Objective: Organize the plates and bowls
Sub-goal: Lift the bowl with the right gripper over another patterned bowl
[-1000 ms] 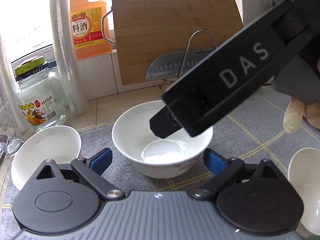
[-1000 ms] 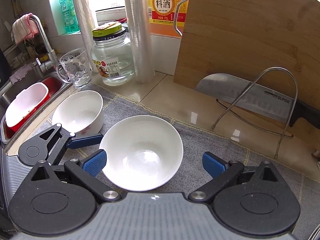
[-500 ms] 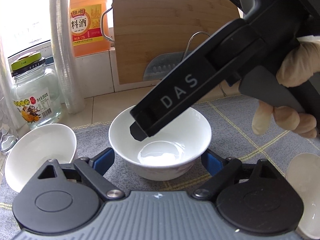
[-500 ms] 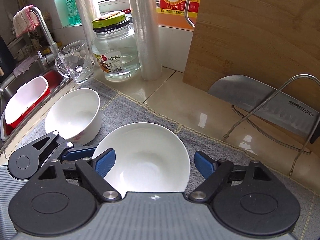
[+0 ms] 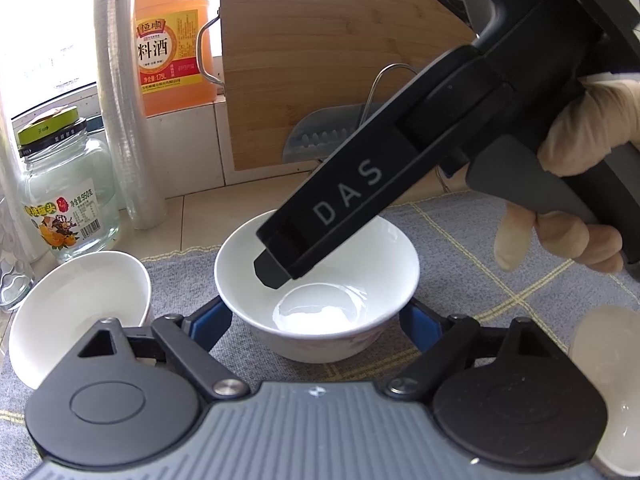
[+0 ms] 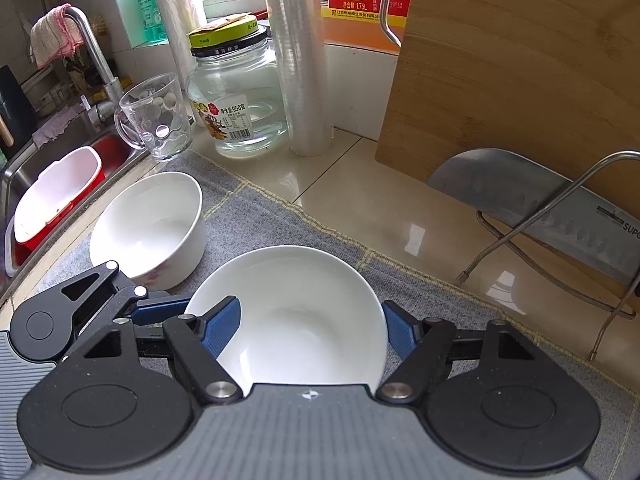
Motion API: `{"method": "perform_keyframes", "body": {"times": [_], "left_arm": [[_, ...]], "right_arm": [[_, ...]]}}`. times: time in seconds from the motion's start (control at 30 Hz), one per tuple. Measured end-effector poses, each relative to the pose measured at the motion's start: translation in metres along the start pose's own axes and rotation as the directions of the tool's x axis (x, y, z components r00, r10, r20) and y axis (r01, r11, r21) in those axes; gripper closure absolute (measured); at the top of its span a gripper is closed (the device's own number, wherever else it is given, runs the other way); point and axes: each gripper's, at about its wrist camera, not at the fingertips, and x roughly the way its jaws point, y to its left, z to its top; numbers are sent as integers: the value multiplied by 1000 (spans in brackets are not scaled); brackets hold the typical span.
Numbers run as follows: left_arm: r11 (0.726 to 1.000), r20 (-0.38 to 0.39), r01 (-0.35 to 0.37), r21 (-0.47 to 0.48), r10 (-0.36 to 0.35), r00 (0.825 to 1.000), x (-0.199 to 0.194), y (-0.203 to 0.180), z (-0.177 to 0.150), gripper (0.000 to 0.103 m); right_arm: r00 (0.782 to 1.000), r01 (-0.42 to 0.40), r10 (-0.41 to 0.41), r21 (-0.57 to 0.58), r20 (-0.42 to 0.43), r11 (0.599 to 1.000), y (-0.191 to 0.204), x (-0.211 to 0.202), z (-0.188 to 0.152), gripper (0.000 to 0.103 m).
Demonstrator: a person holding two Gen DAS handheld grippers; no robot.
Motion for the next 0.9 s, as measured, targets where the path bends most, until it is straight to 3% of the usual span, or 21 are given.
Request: {"method": "perform_keyframes", "body": {"times": [0.9], "left_arm": [[995,-44,66,70,-63,997,-33,-12,3,13]], "right_arm": [[997,-74,75,90,-7,993,4,-37,-21,20]]}}
